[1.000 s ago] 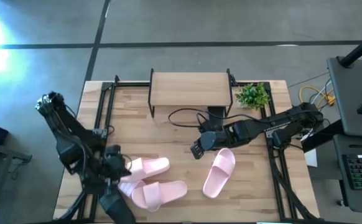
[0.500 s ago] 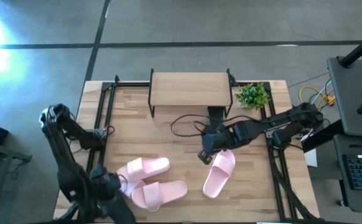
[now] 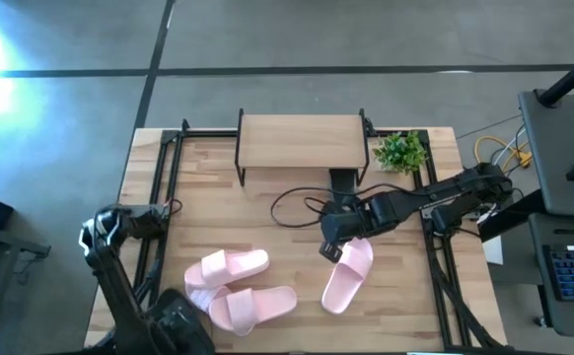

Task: Pick and place slides into the shelf
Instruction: Put the black slipper under the shelf

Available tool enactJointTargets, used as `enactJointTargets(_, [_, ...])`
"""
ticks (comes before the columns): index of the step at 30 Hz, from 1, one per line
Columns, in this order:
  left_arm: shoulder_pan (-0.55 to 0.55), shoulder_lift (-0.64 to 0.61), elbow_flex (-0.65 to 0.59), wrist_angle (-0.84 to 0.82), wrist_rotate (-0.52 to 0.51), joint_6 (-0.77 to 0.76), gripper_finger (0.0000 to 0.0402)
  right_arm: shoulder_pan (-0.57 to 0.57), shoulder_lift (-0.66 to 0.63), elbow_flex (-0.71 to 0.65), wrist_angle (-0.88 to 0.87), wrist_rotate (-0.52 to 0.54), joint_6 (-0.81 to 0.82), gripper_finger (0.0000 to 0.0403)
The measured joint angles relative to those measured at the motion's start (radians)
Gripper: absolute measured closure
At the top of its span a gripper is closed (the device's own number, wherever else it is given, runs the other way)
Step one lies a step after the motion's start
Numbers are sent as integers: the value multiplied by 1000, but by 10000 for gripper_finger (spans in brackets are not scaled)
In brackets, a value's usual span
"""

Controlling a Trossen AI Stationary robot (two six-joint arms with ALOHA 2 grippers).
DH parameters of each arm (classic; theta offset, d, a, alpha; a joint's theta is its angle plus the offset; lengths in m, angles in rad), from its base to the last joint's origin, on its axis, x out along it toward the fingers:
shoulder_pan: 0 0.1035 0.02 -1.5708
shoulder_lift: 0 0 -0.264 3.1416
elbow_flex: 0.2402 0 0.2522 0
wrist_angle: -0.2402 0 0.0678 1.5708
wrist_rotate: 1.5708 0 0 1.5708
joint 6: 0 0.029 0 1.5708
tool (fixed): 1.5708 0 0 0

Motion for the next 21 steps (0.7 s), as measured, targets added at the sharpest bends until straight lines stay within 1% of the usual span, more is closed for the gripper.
enactJointTargets(3, [11,61,82,-112,38,-11,306,0,0,-2,0,0,-16,392])
enactJointTargets(5, [19,95,105,-166,61,-11,282,0,0,-2,-2,0,-24,392])
enactJointTargets(9, [34,152,111,-177,64,-18,249,-3,0,-7,-4,0,-25,392])
enactJointTargets(13, [39,211,111,-191,72,-21,238,-6,0,-11,-17,0,-25,392])
enactJointTargets(16, [38,245,110,-257,100,-58,238,-7,0,-13,-35,0,-21,392])
enactJointTargets(21, [37,253,57,-251,120,-86,237,-7,0,-13,-34,0,-5,392])
